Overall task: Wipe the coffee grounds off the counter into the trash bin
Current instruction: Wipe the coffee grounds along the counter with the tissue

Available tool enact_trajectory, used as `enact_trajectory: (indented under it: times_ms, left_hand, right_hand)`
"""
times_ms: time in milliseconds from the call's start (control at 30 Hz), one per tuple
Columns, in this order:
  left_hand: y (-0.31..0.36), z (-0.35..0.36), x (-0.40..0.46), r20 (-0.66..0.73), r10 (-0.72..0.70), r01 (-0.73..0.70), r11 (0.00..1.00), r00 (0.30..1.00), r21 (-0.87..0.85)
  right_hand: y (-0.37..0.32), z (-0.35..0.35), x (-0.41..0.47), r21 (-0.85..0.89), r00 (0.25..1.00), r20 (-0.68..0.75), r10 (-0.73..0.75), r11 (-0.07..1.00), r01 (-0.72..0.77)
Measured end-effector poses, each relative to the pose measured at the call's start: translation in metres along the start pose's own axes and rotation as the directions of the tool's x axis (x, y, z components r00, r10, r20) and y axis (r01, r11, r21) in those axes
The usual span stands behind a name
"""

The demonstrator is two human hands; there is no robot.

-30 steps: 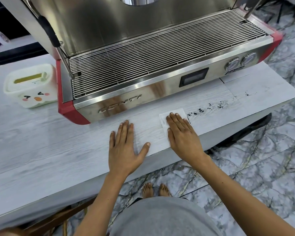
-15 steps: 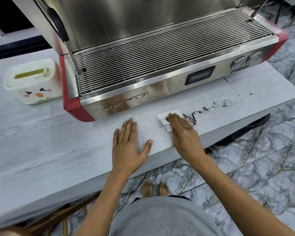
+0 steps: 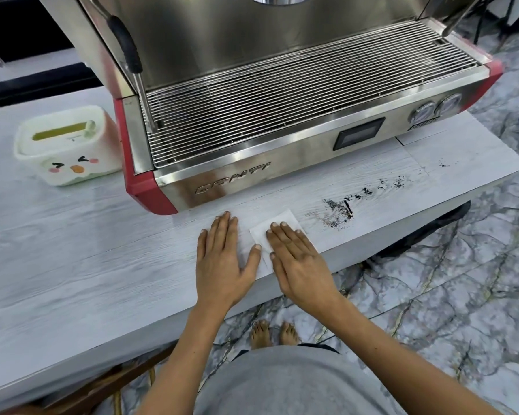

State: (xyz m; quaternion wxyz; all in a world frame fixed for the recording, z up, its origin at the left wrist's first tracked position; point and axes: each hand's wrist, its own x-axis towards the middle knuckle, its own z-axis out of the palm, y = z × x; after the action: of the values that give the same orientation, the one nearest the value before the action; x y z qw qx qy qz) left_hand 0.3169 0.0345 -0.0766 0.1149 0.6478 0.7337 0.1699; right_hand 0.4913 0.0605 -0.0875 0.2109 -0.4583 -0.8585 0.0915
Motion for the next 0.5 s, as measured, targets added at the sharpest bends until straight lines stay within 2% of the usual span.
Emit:
enact_trajectory:
  times_ms: [500]
  left_hand:
    - [0.014, 0.004, 0.005, 0.035, 0.000, 0.000, 1.000, 0.999, -0.011]
  right_hand:
    - [0.049, -0.019, 0.011, -0.042, 0.995, -0.008, 0.098, 0.994, -0.099]
